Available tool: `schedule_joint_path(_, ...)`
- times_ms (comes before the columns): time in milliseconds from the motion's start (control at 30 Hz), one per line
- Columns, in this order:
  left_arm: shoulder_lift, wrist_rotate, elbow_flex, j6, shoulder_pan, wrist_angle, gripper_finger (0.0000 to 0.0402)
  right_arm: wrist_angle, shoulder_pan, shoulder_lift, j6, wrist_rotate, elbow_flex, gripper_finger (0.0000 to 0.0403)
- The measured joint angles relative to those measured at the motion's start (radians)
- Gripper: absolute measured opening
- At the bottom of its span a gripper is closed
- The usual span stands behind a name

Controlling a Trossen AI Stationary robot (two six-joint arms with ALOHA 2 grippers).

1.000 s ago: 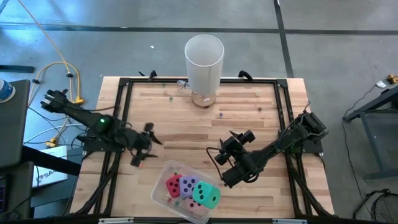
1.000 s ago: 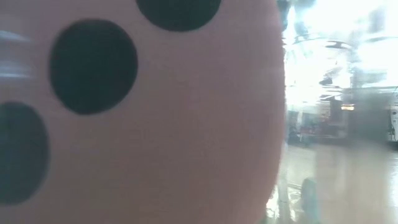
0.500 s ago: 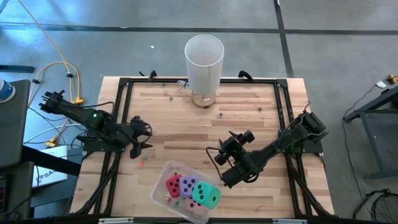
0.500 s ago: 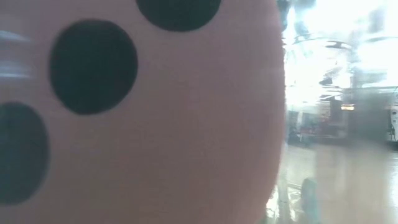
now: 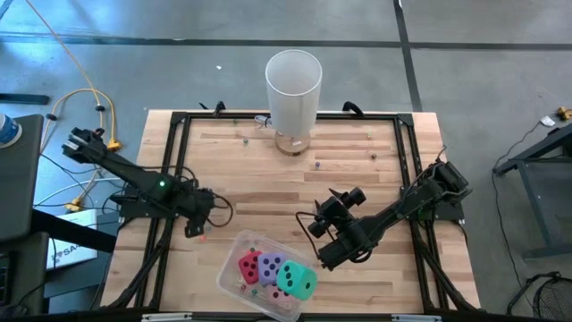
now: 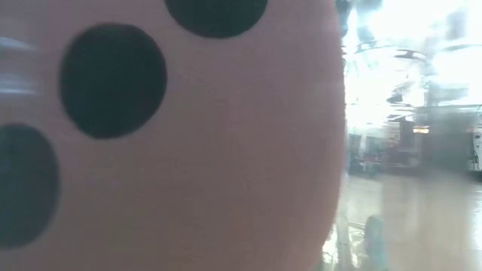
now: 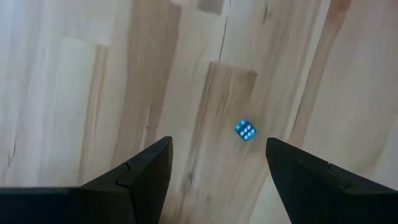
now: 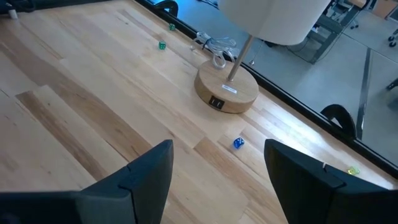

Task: Pick & Place Dice
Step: Put the small blue dice into the transparent bin

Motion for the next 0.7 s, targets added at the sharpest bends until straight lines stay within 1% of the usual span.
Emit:
schedule_joint_path(100,0.055,0.001,0.0,0.03,-0.027,0.003,0.025,0.004,0.001,0.0,-0.024,0.002,0.0,0.0243)
schedule_joint_path(267,0.156,0.04,0.0,0.127,-0.057,0.037,0.025,0.014,0.001,0.0,-0.026,0.001,0.0,0.0243)
schedule_joint_path(533,0.275,0.042,0.0,0.124,-0.064,0.144,0.025,0.056,0.001,0.0,-0.072,0.001,0.0,0.0243)
schedule_joint_path(700,0.317,0.074,0.0,0.108,-0.064,0.157,0.025,0.073,0.001,0.0,-0.077,0.001,0.0,0.0243)
